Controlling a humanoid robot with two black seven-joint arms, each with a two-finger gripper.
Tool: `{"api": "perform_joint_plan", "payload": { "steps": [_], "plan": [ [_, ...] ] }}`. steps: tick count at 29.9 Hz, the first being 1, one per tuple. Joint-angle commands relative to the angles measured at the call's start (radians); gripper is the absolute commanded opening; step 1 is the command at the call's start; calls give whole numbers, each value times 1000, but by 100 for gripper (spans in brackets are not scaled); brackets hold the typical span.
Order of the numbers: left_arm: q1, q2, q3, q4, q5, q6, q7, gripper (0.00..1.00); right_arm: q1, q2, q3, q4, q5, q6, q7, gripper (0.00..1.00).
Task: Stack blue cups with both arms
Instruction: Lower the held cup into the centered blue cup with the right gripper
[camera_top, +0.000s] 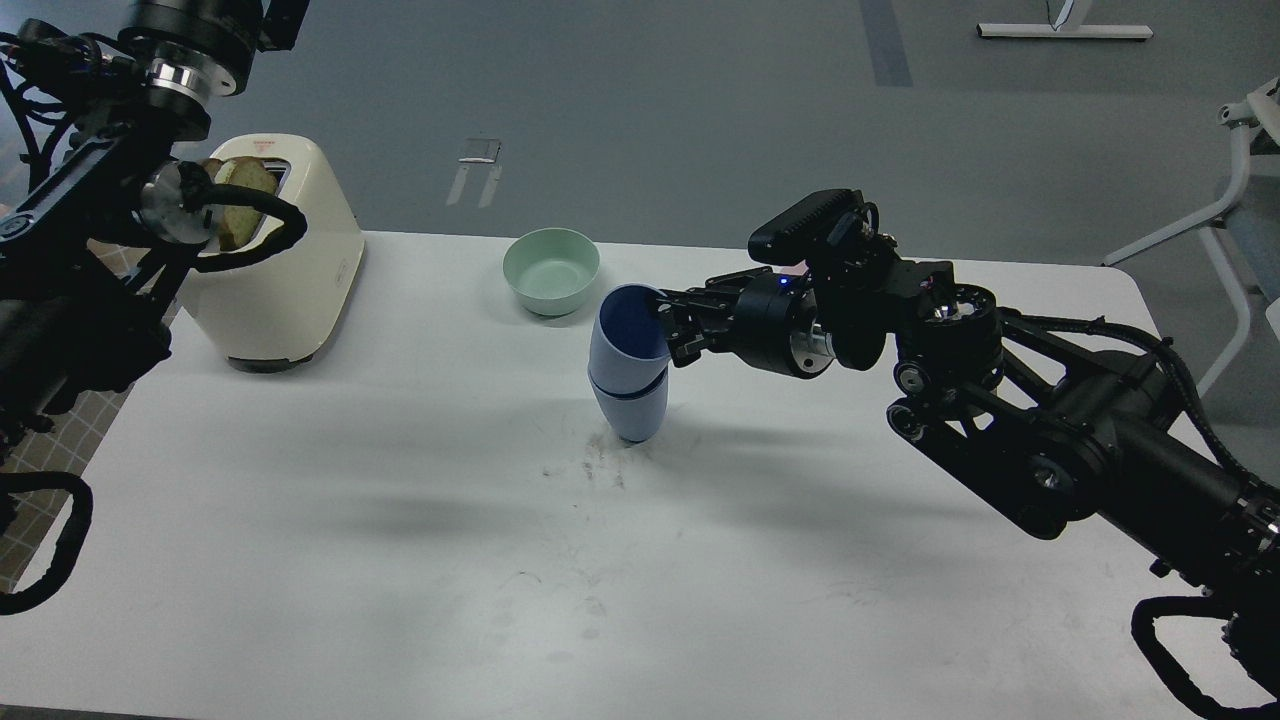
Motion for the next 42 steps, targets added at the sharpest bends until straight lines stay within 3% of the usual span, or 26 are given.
{"api": "perform_joint_plan", "payload": {
  "steps": [1,9,42],
  "plan": [
    [0,0,0,0,0,0,-1,98,-1,0,-13,-1,0,0,0,6],
    [2,3,-1,-1,0,0,-1,98,-7,-3,-32,-5,0,0,-1,12],
    [3,3,2,0,0,-2,-1,98,-20,8,-18,-50,-5,0,-21,12]
  ]
}}
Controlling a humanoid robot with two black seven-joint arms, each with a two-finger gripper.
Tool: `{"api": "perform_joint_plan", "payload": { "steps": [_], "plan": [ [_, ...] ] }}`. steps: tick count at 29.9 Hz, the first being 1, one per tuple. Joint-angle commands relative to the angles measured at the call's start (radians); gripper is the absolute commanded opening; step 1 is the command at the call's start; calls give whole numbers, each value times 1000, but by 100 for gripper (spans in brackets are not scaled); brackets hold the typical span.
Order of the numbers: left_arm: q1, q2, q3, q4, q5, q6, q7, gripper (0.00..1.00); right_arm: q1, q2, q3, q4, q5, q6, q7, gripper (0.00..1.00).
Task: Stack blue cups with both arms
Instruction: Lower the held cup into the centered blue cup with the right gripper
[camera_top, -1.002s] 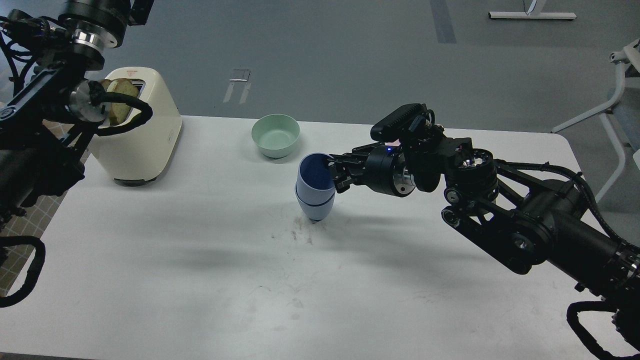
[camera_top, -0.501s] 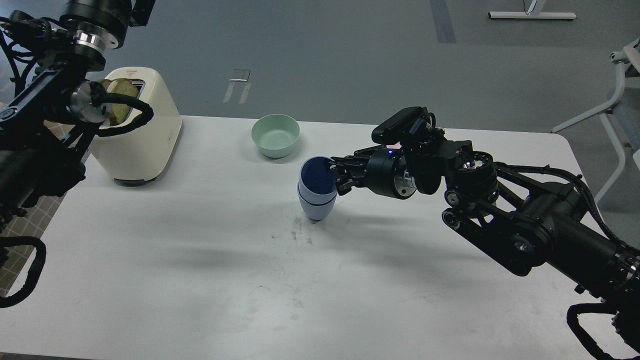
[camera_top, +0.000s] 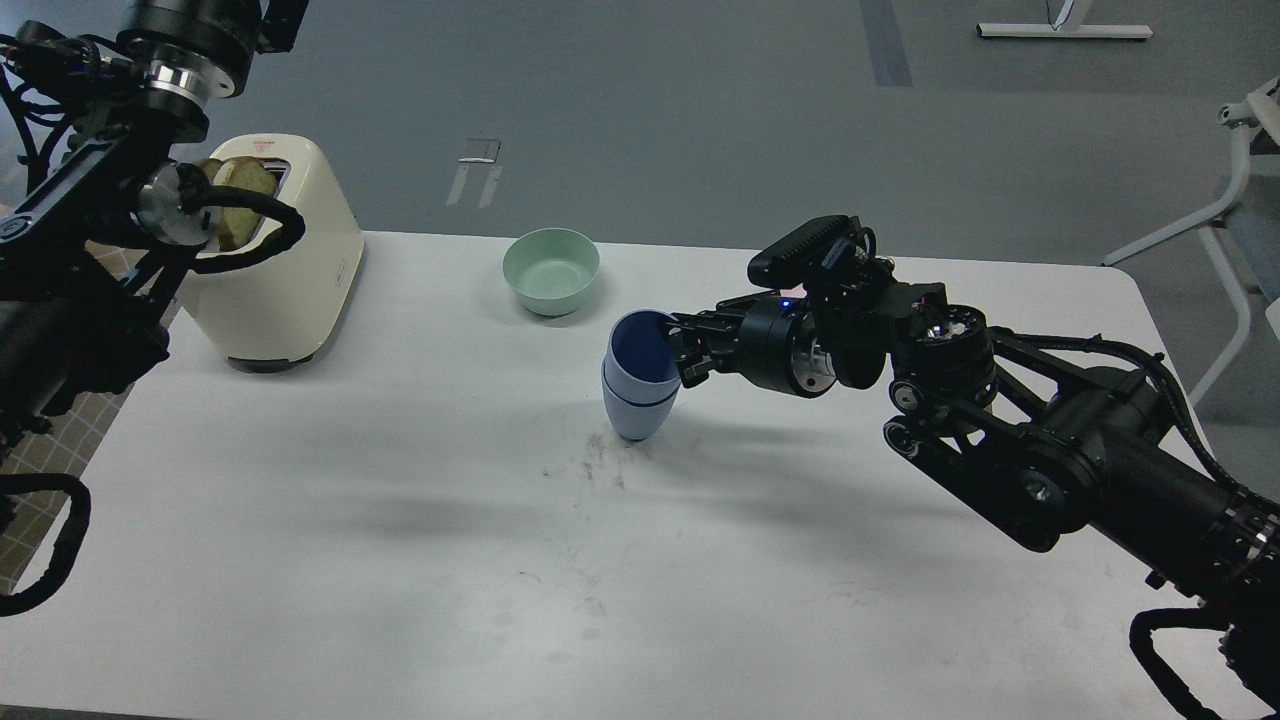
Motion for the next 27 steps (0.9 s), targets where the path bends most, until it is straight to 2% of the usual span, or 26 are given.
{"api": "perform_joint_plan", "payload": {
  "steps": [1,19,27],
  "plan": [
    [0,0,-1,0,0,0,0,98,0,1,6,-10,0,0,0,12],
    [0,5,-2,0,0,-2,0,98,11,26,14,-36,2,0,0,12],
    [0,5,-1,0,0,-2,0,98,12,26,15,-36,2,0,0,22]
  ]
}}
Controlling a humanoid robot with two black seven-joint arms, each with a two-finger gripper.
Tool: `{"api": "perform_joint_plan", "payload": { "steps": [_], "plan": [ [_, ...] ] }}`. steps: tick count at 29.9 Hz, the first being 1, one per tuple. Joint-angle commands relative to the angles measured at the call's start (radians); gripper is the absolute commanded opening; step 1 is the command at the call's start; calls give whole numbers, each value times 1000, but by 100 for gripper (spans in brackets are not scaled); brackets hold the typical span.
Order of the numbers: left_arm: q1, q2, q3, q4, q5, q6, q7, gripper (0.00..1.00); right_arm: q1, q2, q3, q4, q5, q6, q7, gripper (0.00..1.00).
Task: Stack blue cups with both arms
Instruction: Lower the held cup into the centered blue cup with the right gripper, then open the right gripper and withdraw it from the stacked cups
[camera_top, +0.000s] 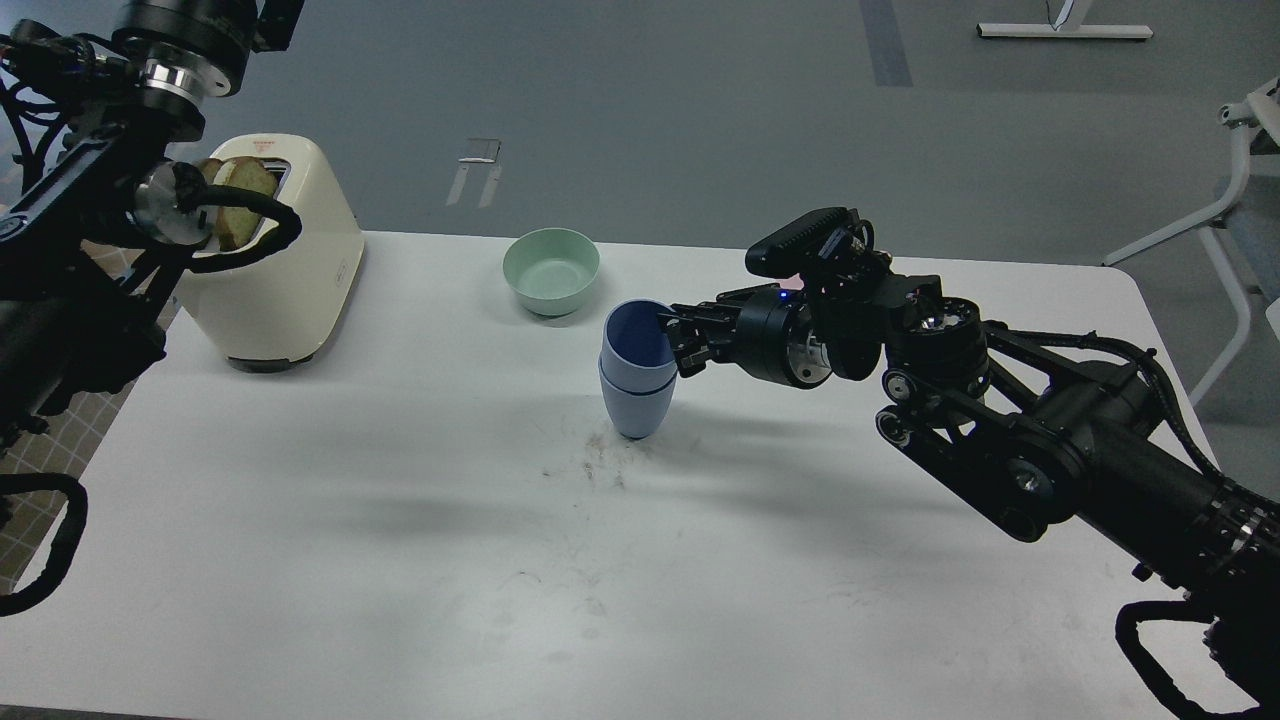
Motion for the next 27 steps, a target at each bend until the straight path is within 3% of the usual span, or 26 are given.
{"api": "perform_joint_plan", "payload": {
  "steps": [1,10,27],
  "plan": [
    [0,0,0,0,0,0,0,98,0,1,1,0,0,0,0,24],
    [0,1,-1,0,-1,-2,0,98,0,1,1,0,1,0,0,32],
    [0,1,0,0,0,0,0,98,0,1,30,0,1,0,0,35]
  ]
}}
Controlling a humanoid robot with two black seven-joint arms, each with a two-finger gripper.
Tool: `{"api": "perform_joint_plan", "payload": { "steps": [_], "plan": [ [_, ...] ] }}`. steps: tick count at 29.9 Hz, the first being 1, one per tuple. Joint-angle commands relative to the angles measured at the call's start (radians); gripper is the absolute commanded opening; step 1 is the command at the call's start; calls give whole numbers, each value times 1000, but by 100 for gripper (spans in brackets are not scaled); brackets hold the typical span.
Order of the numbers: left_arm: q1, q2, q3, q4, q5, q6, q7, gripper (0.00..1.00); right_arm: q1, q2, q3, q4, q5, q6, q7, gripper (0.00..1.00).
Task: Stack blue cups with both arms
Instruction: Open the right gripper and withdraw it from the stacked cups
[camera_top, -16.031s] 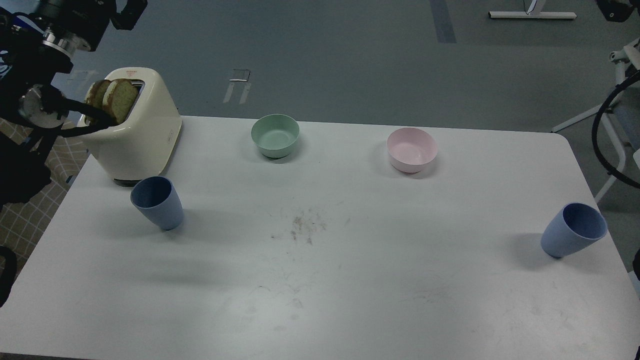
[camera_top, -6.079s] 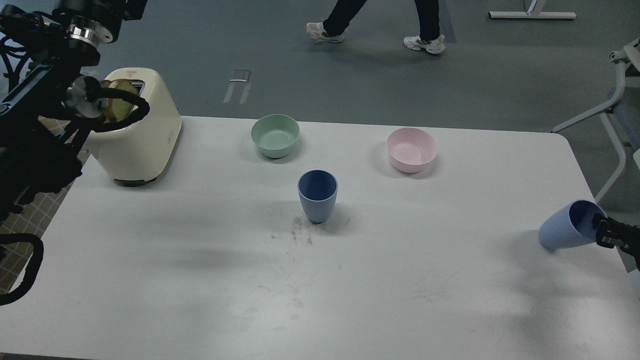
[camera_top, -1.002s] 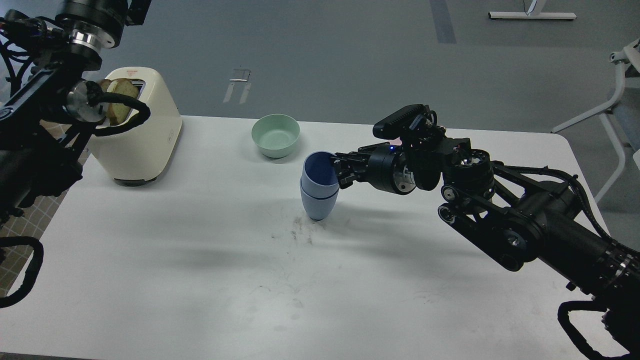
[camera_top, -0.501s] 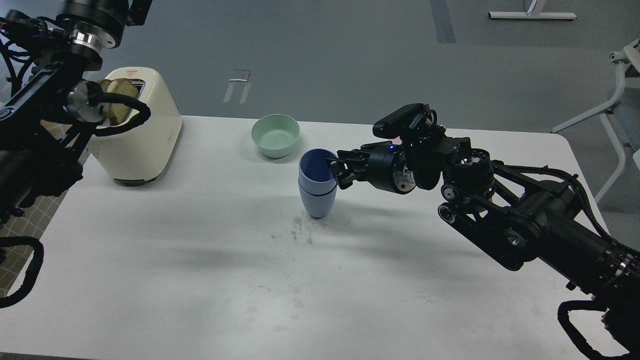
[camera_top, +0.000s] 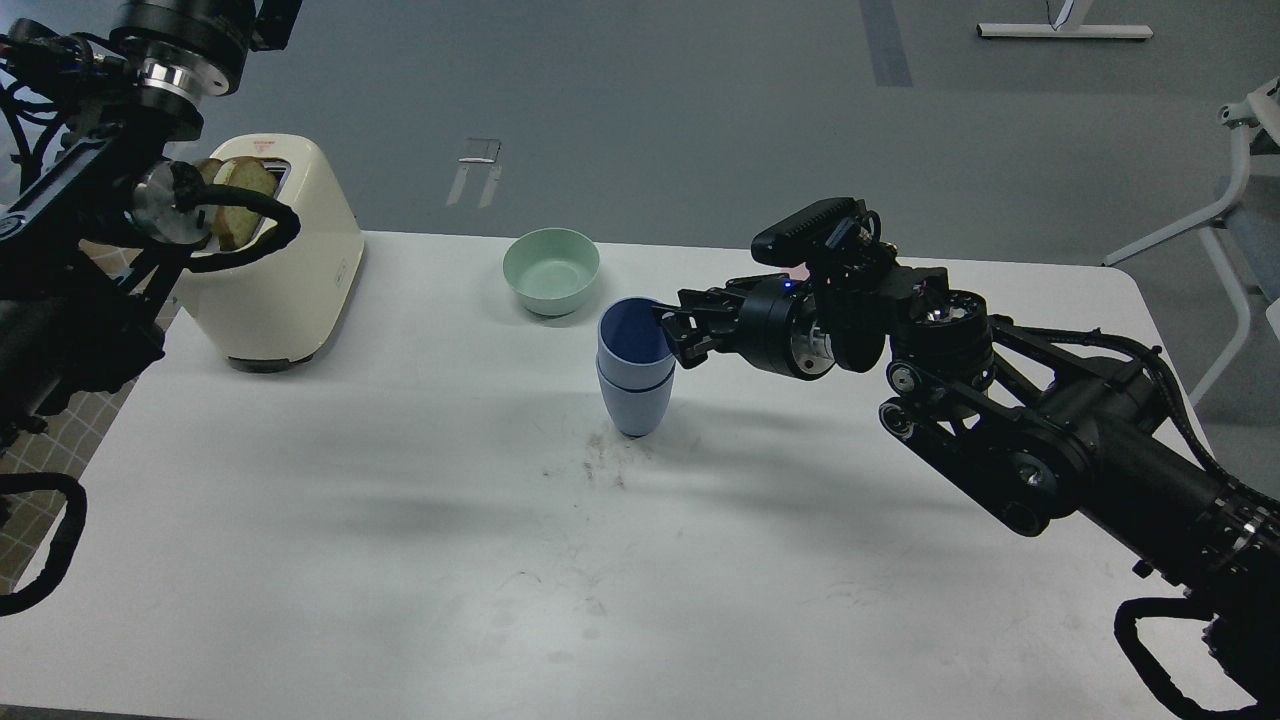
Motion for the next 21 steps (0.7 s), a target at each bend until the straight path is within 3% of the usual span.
{"api": "perform_joint_plan", "payload": {
  "steps": [1,17,21],
  "plan": [
    [0,0,2,0,0,0,0,98,0,0,2,0,0,0,0,35],
    [-2,0,3,0,0,0,0,98,6,6,80,0,0,0,-2,37],
    [-3,0,5,0,0,0,0,98,9,5,130,0,1,0,-2,44]
  ]
}}
